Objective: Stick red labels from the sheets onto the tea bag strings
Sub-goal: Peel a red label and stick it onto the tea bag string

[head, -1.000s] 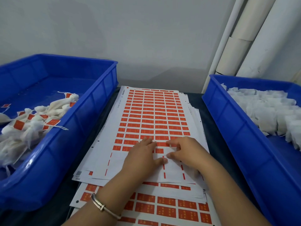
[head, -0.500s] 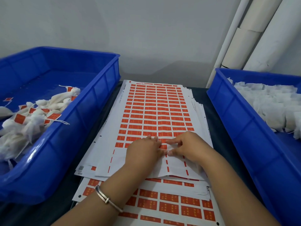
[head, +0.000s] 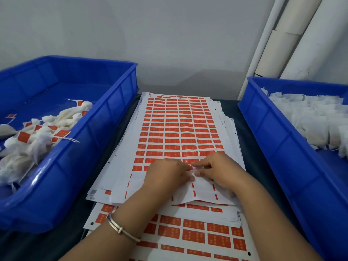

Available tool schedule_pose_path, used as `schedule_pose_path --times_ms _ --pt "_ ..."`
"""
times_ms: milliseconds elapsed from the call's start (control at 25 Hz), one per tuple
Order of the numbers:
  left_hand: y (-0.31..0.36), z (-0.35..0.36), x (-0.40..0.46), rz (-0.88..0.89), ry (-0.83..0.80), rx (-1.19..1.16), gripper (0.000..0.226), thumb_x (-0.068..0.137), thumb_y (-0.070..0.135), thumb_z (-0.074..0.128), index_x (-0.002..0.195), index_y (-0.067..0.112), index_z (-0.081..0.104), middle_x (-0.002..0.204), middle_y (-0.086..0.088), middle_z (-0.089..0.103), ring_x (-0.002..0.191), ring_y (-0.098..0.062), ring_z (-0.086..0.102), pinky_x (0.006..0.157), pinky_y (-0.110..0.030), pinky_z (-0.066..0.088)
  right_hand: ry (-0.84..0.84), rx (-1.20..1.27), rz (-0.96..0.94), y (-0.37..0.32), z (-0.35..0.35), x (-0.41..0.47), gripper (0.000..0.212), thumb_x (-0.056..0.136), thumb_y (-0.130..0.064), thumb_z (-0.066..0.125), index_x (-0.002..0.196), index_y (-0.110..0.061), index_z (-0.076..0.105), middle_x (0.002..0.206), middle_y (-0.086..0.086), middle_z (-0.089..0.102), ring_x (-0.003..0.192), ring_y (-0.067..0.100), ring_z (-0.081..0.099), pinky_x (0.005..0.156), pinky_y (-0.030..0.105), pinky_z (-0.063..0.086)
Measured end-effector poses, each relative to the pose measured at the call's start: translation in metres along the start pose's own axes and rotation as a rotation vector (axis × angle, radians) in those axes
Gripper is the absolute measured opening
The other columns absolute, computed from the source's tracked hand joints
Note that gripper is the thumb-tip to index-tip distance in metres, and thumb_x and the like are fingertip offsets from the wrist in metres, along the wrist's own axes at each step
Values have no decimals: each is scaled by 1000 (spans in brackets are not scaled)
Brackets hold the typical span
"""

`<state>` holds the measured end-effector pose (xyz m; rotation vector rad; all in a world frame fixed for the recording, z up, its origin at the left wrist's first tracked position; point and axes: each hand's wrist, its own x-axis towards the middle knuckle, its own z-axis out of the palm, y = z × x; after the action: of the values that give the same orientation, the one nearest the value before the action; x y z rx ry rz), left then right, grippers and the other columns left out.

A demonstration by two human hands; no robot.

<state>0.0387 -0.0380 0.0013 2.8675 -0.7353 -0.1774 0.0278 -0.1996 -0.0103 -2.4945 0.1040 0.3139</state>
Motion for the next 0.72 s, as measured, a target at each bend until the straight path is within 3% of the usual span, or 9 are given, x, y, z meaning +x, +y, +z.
schedule_pose_path --times_ms 80,240,440,720 --pt "-2 -3 4 -43 -52 -25 35 94 47 45 124 35 58 111 9 65 88 -12 60 83 -22 49 12 -1 -12 2 0 1 30 86 -34 66 117 -35 65 122 -12 62 98 12 57 85 28 49" --pt "0 3 11 -29 -62 112 31 97 42 40 118 31 61 92 10 60 72 -11 53 69 -19 40 -20 30 0 3 0 -2 37 82 -35 71 118 -37 64 121 -13 62 96 13 58 85 33 52" --pt "0 9 11 21 -36 228 24 96 33 50 117 26 59 93 7 63 70 -13 55 75 -25 49 -15 52 16 1 -1 -2 35 82 -36 70 117 -35 65 124 -13 61 100 14 59 87 35 53" --pt "0 14 7 82 50 233 24 94 27 54 117 22 58 92 4 61 67 -14 49 74 -28 49 -2 2 14 0 -1 -3 34 84 -39 67 118 -36 64 123 -13 61 99 14 59 83 28 52"
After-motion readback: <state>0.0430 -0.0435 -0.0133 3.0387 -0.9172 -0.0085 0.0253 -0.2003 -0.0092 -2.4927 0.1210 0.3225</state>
